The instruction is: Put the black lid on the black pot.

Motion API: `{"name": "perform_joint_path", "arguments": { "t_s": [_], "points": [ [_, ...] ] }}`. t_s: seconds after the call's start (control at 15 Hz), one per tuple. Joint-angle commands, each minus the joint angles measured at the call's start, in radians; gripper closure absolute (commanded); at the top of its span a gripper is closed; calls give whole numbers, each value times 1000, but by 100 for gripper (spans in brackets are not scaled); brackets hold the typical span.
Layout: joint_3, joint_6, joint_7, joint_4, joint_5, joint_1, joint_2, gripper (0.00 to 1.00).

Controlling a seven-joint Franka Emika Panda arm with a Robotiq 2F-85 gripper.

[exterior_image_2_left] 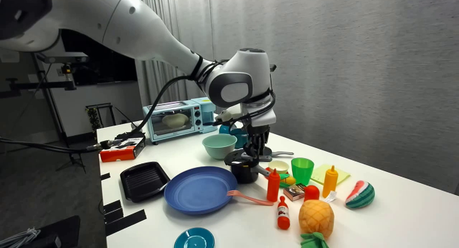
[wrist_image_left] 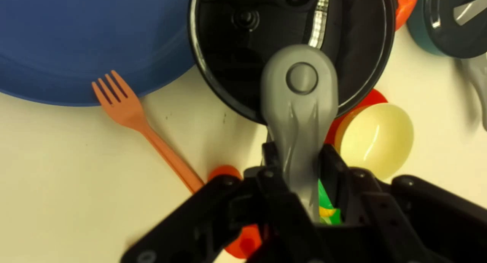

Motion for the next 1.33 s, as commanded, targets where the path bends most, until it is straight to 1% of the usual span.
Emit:
{"name": "perform_joint_path", "arguments": {
  "t_s": [0.0, 0.53, 0.87, 1.27],
  "points": [
    [-12, -1, 5, 82, -6, -9, 72, 92],
    [-5, -33, 12, 222, 5, -22, 154, 92],
    [15, -134, 5, 299, 5, -21, 209, 92],
    [21, -205, 7, 382, -4, -13, 243, 92]
  ]
}}
